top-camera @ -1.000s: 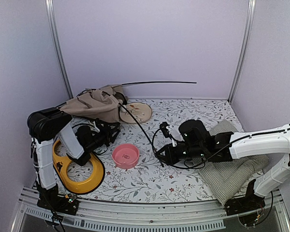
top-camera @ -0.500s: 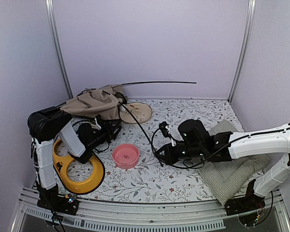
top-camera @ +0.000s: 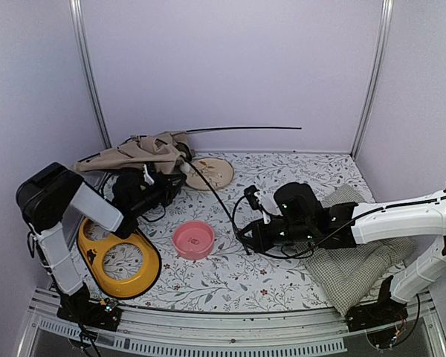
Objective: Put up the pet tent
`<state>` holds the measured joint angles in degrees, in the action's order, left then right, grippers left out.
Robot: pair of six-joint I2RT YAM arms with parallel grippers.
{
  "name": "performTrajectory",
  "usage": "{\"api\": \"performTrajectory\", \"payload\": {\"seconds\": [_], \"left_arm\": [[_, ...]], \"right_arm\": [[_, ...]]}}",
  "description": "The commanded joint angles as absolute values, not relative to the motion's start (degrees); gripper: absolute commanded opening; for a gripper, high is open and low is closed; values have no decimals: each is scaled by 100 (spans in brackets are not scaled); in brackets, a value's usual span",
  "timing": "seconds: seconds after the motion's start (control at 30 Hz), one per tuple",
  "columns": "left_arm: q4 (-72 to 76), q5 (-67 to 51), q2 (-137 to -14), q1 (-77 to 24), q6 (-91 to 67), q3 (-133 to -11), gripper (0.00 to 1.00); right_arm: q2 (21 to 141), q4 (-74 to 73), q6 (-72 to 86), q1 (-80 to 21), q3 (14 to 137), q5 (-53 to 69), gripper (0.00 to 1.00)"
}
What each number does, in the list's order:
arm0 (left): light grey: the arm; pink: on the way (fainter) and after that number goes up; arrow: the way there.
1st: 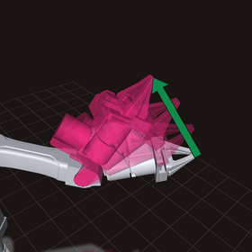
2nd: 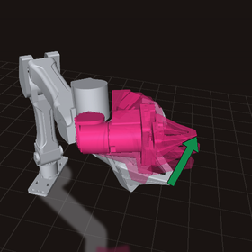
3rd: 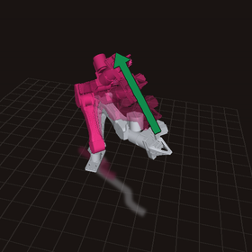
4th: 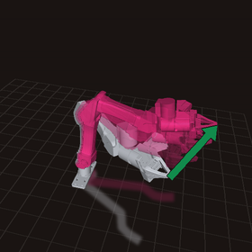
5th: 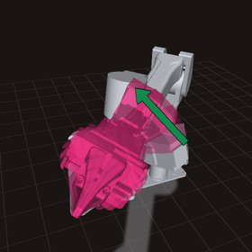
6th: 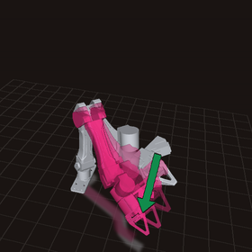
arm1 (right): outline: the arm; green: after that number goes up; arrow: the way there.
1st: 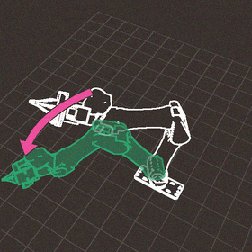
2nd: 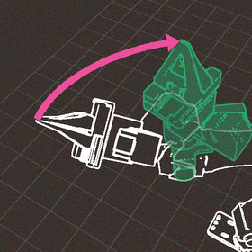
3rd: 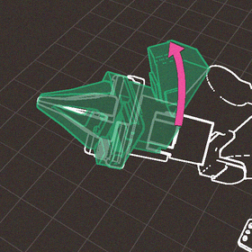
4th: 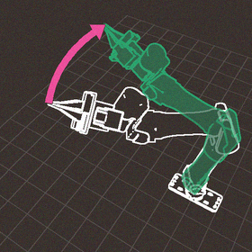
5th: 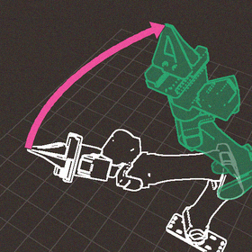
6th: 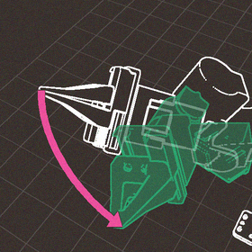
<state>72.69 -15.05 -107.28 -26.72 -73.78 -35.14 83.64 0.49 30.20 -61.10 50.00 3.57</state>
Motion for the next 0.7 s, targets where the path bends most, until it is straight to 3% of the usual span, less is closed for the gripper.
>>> {"api": "performTrajectory", "payload": {"seconds": [0.0, 0.33, 0.53, 0.67], "left_arm": [[5427, -1438, -9969, -2800, -6414, -3914, 0], [3302, -872, -8467, -3245, -5478, -3965, 0], [3133, -897, -7562, -3012, -5852, -3207, 33], [3524, -1155, -7319, -2678, -6377, -2638, 43]], "right_arm": [[8322, 423, 3065, -6047, 5207, 175, 0], [8226, 486, 3263, -5891, 5356, 105, 0], [8155, 503, 3287, -5895, 5479, 383, 0], [8138, 409, 3253, -5884, 5736, 578, 0]]}}
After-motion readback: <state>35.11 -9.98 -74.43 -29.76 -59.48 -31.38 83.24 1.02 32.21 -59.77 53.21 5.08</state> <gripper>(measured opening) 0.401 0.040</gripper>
